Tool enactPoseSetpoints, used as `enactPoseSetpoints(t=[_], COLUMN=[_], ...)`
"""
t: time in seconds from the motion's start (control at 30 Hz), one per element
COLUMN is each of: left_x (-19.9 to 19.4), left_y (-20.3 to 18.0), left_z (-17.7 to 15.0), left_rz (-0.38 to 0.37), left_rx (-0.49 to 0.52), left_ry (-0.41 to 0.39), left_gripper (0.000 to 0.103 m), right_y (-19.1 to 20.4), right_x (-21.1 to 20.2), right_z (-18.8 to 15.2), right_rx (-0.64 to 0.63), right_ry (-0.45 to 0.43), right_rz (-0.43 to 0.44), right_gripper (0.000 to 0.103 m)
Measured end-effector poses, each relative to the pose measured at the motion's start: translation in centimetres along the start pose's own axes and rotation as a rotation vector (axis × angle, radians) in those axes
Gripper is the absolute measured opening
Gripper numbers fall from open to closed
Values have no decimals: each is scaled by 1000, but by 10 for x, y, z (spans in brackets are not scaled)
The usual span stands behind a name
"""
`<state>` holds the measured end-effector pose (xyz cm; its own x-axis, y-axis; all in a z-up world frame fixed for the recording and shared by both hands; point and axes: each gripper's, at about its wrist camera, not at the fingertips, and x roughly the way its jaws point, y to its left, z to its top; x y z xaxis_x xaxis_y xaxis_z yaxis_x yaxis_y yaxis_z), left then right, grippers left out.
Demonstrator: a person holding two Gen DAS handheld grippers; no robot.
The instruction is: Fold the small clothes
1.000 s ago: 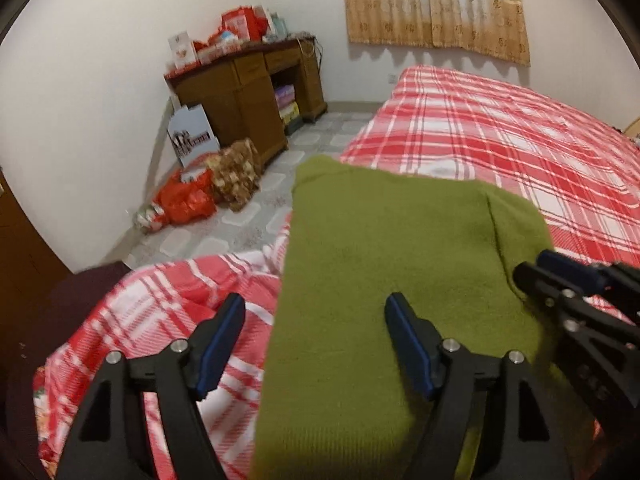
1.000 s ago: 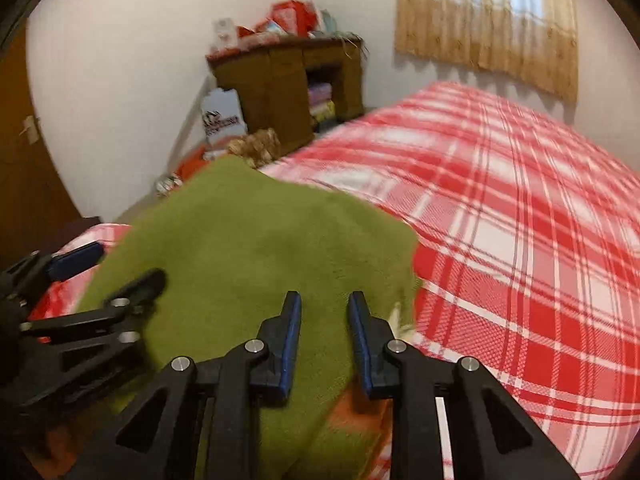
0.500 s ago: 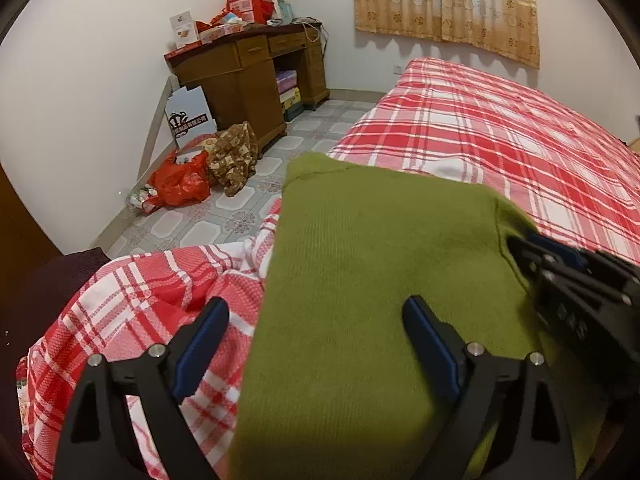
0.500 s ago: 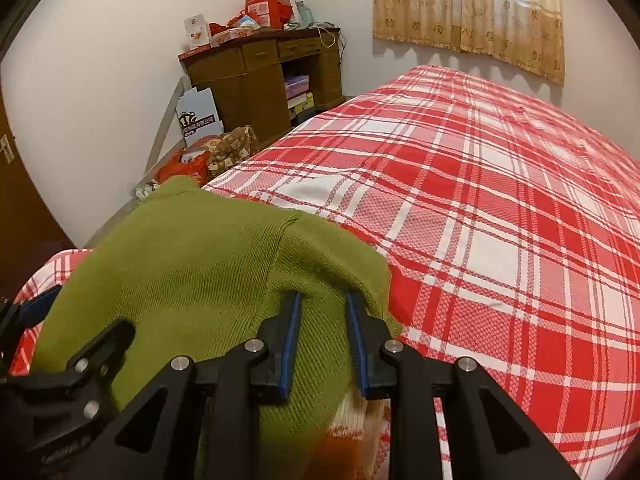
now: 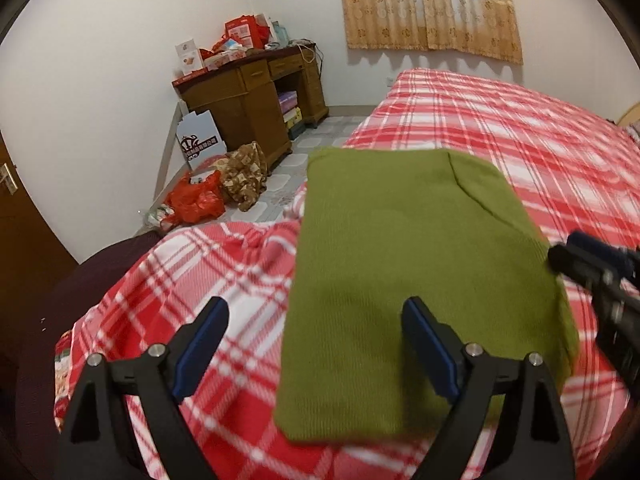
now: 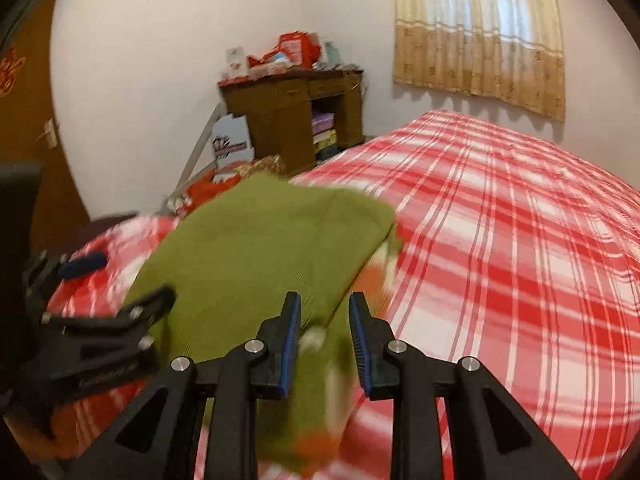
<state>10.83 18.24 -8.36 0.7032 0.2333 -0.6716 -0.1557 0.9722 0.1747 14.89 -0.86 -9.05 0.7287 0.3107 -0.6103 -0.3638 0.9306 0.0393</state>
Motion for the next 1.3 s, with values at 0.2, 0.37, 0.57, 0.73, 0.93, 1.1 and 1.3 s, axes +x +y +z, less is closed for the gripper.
enactPoseSetpoints(t=[0.2,0.37,0.57,0.73,0.93,1.1,1.3], left_x=[12,-1,-35,-72,-115,-151,-183], left_y=[-12,-9,-11,-6,-3,5,14], left_z=[-23,-32,-41,-42,-42,-32,-22], left_rz=[26,1,1,-33,-50,-64,-22], left_rx=[59,43,59,51,57,51,30], left_ry=[83,107,42,-31,-138,-225,-269], left_gripper=[88,86,86,86,98,103,103], right_y=[-3,10,8,8,11,27,40], right_x=[17,0,-49,-90,-133,-172,-214], right_z=[-36,-40,-49,-51,-52,-41,-25], right_rx=[72,50,147,153,167,117,108], right_ry=[124,131,52,-14,-67,-152,-239], right_rz=[6,-27,-37,-81,-136,-172,-170], right_gripper=[31,33,62,65,65,65,72])
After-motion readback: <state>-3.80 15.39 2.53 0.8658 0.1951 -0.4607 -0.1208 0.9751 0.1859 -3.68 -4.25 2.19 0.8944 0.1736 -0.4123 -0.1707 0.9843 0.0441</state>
